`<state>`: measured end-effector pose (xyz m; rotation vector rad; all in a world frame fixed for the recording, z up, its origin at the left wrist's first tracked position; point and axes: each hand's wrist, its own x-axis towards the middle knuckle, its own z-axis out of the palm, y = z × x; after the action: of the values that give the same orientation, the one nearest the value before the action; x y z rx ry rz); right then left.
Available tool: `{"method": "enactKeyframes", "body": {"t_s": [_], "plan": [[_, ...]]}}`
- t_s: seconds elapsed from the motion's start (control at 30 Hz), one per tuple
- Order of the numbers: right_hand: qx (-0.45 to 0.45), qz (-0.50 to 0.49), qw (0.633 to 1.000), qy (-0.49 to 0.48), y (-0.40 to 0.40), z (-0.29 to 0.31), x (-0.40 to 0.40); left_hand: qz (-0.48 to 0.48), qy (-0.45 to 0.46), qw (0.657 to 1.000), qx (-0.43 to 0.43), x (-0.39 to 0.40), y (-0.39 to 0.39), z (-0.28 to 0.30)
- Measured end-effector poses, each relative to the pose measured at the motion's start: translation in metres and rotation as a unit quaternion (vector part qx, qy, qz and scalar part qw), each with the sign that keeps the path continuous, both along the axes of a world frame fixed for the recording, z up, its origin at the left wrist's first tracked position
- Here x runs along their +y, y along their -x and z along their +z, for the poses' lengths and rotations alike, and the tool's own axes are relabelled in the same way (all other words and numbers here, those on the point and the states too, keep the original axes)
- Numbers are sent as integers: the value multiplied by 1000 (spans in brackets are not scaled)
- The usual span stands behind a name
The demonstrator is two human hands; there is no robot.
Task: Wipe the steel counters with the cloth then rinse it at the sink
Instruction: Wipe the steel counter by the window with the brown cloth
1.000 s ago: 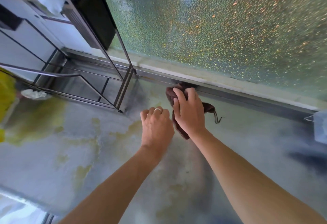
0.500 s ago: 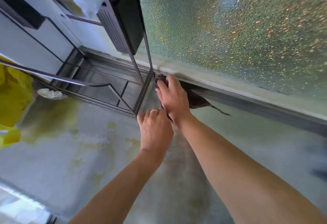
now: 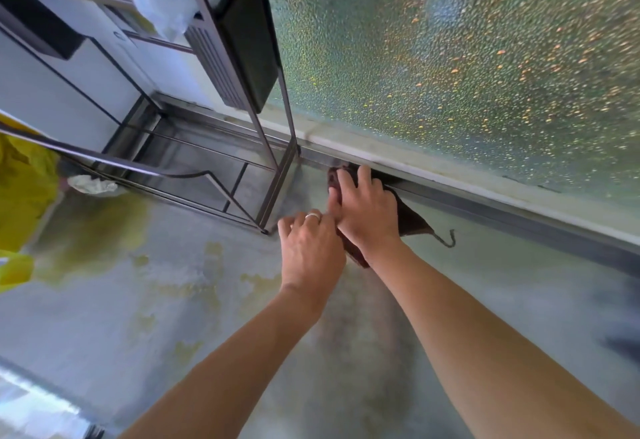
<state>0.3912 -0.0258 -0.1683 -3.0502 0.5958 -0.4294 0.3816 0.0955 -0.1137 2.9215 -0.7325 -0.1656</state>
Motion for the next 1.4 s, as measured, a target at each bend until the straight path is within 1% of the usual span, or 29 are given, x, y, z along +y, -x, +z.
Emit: {"method": "enactKeyframes", "body": {"t_s": [0.13, 0.2, 0.27, 0.43, 0.6, 0.73, 0.97, 1.13, 1.23, 1.33, 1.4], "plan": [[13, -23, 1000, -11, 22, -1, -12, 47, -57, 996, 41, -1, -13, 0], [5, -33, 999, -22, 22, -3, -9, 44, -71, 994, 66, -1, -20, -3], [-2, -34, 999, -28, 21, -3, -5, 28, -67, 994, 80, -1, -27, -4], [3, 26, 999, -22, 2, -2, 2, 23, -34, 993, 112, 5, -42, -2], [9, 32, 996, -80, -31, 3, 28, 23, 2, 994, 111, 8, -45, -5], [16, 41, 997, -57, -22, 3, 20, 16, 7, 994, 104, 9, -41, -4], [35, -35, 998, -49, 19, 1, 0, 31, 22, 993, 115, 10, -36, 0], [16, -102, 995, -13, 59, 3, -19, 27, 28, 993, 115, 15, -36, 0], [-9, -144, 989, -44, 69, -2, -13, 13, 29, 991, 128, 21, -37, 1], [-27, -148, 987, -62, 67, -7, -6, -6, 43, 990, 131, 31, -34, 0], [-31, -143, 987, -67, 65, -9, -3, -23, 64, 991, 112, 40, -29, -2]]}}
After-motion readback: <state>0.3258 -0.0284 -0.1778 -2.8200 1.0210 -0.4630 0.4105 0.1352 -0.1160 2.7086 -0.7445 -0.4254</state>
